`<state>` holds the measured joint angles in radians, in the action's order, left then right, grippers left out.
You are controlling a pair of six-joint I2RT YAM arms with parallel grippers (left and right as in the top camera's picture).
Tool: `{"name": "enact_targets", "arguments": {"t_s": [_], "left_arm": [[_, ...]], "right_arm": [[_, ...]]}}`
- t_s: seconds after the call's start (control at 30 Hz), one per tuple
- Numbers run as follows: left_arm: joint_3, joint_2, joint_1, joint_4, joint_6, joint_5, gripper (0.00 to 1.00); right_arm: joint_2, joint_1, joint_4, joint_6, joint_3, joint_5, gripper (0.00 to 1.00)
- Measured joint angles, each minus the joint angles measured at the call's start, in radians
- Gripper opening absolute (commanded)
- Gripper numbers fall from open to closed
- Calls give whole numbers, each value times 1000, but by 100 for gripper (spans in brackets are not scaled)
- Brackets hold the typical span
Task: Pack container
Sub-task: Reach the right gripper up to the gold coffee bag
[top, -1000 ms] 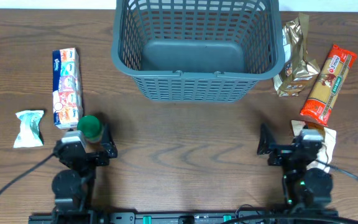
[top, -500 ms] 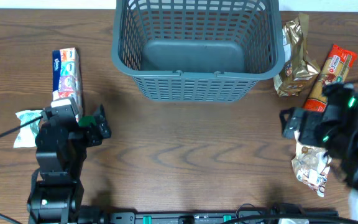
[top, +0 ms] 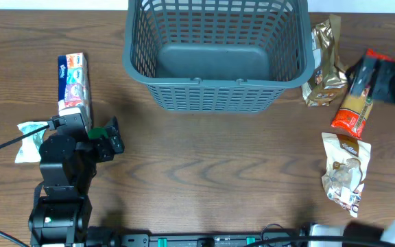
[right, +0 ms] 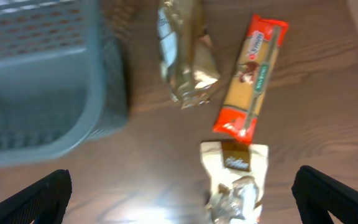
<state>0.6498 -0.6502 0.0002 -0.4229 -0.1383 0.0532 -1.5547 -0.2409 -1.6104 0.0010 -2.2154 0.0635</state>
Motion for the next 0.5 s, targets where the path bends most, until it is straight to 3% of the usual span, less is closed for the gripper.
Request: {"name": "enact_targets", "arguments": {"t_s": [0.27,0.5], "left_arm": [[0,0,0,-10,0,0,98],[0,-1,0,-16,0,0,99]], "right_arm": [[-357,-45,79,-58,-176,11,99],[-517,-45,197,-124,-206,27,99]]}}
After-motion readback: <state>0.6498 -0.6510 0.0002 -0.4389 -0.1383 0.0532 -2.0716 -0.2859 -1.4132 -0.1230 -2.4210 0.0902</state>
